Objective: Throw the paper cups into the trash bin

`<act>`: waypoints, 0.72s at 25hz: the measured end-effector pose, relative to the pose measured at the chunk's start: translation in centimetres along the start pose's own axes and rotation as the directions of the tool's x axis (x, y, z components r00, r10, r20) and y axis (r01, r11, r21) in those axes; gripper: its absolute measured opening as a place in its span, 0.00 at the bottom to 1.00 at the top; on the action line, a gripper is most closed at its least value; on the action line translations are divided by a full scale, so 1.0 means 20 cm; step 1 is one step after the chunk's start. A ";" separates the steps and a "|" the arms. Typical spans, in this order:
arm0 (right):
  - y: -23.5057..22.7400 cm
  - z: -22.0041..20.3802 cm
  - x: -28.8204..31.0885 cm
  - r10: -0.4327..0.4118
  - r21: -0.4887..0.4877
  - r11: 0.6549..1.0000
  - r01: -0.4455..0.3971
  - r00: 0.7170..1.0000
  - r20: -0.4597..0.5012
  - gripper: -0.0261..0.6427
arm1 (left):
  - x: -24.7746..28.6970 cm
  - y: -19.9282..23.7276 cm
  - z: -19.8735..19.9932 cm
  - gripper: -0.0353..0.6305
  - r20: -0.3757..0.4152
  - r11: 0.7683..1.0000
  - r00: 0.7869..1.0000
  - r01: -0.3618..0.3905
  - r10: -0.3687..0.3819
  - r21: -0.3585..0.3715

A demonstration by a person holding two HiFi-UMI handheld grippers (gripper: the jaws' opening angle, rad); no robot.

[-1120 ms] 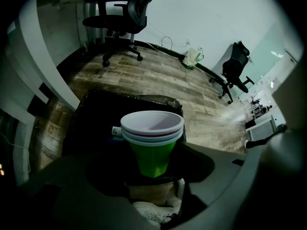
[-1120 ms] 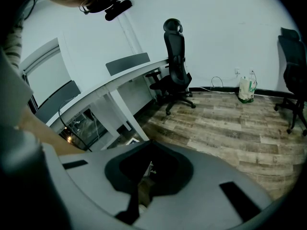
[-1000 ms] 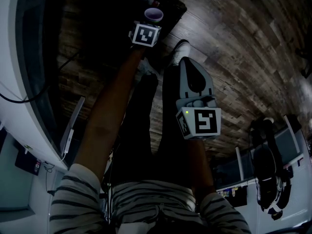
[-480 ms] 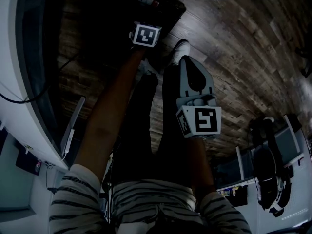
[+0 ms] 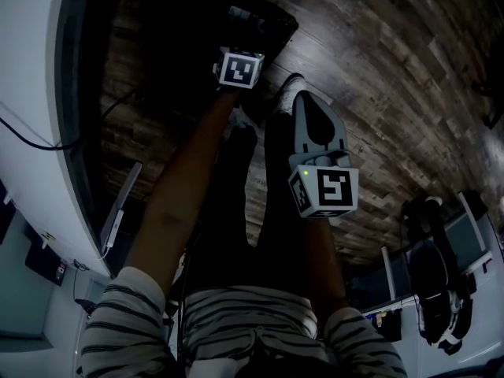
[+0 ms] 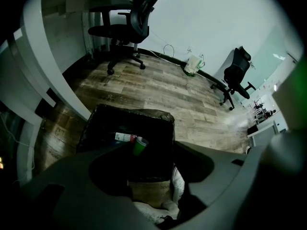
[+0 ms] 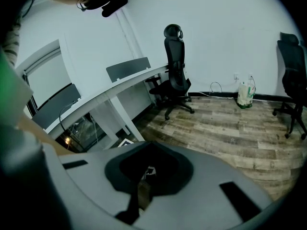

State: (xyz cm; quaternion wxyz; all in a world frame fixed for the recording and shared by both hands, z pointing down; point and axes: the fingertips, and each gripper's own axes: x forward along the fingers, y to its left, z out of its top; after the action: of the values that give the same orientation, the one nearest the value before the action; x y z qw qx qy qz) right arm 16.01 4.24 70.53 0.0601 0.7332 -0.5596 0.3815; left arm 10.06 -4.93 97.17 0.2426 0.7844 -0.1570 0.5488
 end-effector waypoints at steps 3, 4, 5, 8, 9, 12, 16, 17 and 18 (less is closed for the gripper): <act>0.01 0.04 -0.03 -0.001 -0.007 1.000 0.001 1.000 0.006 0.05 | -0.08 -0.02 0.03 0.47 0.020 1.000 1.000 0.000 0.000 -0.005; 0.01 0.05 -0.04 -0.001 -0.009 1.000 0.001 1.000 0.009 0.05 | -0.10 -0.03 0.04 0.46 0.038 1.000 0.999 0.002 -0.002 -0.015; 0.01 0.07 -0.05 -0.002 -0.010 1.000 0.002 1.000 0.012 0.05 | -0.11 -0.04 0.06 0.45 0.060 1.000 0.998 0.005 -0.003 -0.025; 0.02 0.11 -0.07 -0.005 -0.013 1.000 0.005 1.000 0.020 0.05 | -0.18 -0.05 0.08 0.42 0.090 0.999 0.996 0.004 0.000 -0.046; 0.02 0.12 -0.08 -0.006 -0.015 1.000 0.006 1.000 0.023 0.05 | -0.21 -0.06 0.08 0.40 0.086 0.998 0.996 0.004 0.001 -0.057; 0.04 0.18 -0.10 -0.004 -0.027 1.000 0.005 0.999 0.034 0.05 | -0.34 -0.08 0.13 0.36 0.101 0.997 0.995 -0.001 0.008 -0.072; 0.07 0.25 -0.15 0.000 -0.045 0.999 0.003 0.999 0.049 0.05 | -0.47 -0.10 0.20 0.34 0.162 0.998 0.987 0.003 0.009 -0.070; 0.08 0.27 -0.16 0.002 -0.052 0.999 0.001 0.999 0.054 0.05 | -0.49 -0.10 0.21 0.33 0.175 0.997 0.985 0.004 0.009 -0.072; 0.08 0.30 -0.17 0.005 -0.059 0.998 -0.001 0.998 0.059 0.05 | -0.51 -0.10 0.22 0.32 0.185 0.997 0.983 0.002 0.011 -0.073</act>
State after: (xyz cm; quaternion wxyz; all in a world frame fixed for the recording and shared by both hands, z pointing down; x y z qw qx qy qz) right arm 17.18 3.14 63.72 0.0645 0.7412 -0.5732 0.3434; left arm 10.98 -5.81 85.91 0.2539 0.8225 -0.2005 0.4679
